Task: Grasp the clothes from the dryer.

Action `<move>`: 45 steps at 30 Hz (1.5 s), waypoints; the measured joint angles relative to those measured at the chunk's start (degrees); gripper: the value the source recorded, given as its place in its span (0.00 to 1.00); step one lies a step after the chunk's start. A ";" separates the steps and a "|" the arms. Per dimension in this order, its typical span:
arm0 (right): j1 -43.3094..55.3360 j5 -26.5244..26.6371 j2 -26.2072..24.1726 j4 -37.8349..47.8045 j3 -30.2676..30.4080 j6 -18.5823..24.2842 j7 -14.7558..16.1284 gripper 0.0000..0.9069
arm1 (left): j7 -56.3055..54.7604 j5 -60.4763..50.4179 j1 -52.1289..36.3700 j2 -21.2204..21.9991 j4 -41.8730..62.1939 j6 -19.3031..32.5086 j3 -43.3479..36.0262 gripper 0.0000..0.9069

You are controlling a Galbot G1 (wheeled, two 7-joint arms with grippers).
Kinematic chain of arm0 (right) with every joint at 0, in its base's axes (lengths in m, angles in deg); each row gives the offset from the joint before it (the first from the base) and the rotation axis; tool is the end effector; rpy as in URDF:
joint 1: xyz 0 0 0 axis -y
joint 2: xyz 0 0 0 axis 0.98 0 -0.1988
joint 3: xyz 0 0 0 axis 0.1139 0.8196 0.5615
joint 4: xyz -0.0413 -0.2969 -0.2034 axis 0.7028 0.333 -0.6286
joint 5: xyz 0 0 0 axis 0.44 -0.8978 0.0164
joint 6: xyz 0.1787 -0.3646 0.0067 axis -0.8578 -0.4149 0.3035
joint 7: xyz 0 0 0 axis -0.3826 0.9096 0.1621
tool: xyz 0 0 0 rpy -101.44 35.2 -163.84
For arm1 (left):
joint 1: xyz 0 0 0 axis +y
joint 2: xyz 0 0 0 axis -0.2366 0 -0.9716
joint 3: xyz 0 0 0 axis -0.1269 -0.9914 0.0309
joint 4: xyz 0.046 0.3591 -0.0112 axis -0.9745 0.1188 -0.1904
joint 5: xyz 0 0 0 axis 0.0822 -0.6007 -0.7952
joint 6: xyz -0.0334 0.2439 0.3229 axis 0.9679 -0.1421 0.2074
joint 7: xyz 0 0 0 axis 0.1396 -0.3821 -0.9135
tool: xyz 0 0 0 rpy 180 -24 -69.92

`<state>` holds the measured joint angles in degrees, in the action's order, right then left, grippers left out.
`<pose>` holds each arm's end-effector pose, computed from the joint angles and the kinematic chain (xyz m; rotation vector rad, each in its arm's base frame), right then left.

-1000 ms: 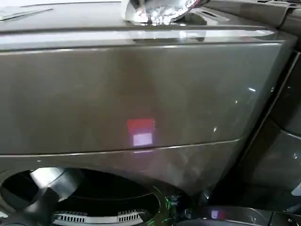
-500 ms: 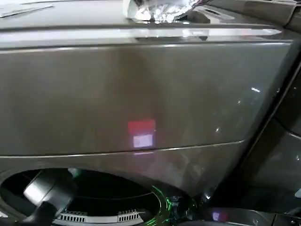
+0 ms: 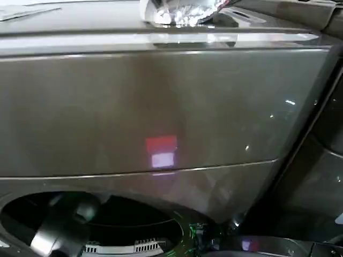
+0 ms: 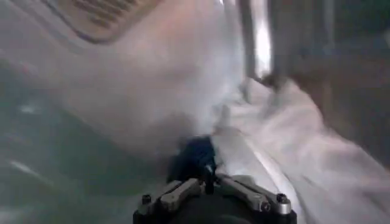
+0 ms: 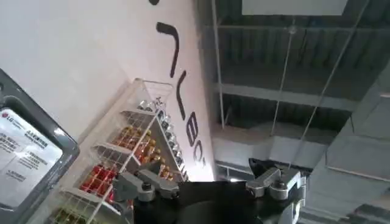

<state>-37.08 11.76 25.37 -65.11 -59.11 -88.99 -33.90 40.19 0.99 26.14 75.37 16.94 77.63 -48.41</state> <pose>-0.1063 -0.4009 0.1063 1.5356 2.0825 -1.0090 0.6760 -0.0184 -0.2597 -0.5226 -3.0162 -0.5363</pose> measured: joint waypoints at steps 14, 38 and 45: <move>-0.42 0.83 -0.39 0.97 -1.14 0.16 -0.20 1.00 | -20.26 5.14 4.15 3.14 -7.34 3.72 7.80 0.00; -1.74 1.50 -0.79 2.65 -3.05 1.27 -1.18 1.00 | -27.87 3.88 8.62 3.30 -14.01 4.14 9.46 0.00; -2.18 1.88 -0.88 2.73 -3.49 1.64 -1.15 1.00 | -28.14 3.68 8.64 3.28 -14.33 4.19 9.27 0.00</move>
<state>-39.26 13.64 24.50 -62.37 -62.60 -87.35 -35.05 12.05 4.67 34.78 78.65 2.61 81.81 -39.15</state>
